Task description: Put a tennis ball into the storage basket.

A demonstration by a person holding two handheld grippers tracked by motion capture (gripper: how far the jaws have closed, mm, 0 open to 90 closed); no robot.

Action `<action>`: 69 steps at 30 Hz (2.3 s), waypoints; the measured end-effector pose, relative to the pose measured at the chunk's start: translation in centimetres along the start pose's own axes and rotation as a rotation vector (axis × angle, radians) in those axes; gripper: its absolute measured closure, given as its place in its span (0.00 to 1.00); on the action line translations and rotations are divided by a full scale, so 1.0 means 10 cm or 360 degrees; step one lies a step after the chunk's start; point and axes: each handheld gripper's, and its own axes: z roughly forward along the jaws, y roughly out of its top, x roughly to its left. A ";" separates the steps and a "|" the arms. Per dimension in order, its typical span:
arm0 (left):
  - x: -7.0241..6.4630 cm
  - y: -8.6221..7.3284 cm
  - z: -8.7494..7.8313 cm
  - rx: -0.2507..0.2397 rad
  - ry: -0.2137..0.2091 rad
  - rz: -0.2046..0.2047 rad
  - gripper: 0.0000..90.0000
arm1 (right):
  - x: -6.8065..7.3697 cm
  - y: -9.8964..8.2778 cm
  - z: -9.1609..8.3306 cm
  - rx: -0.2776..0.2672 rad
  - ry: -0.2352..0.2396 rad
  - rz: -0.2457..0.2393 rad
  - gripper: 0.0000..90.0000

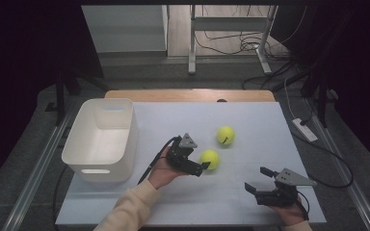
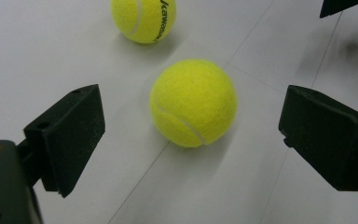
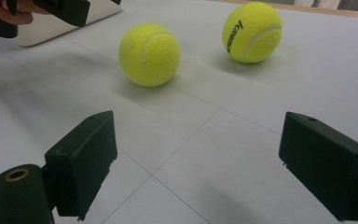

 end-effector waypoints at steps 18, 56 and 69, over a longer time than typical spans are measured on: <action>-0.01 0.09 0.24 0.0076 -0.0024 -0.0001 0.07 | -0.01 -0.01 0.00 0.0004 -0.0007 0.0005 0.13; 0.01 0.09 0.67 0.0239 -0.0027 -0.0032 0.06 | -0.02 -0.01 -0.01 0.0001 -0.0010 0.0010 0.13; -0.01 0.09 0.71 0.0268 -0.0038 -0.0019 0.29 | -0.02 -0.01 -0.01 -0.0002 -0.0013 0.0009 0.13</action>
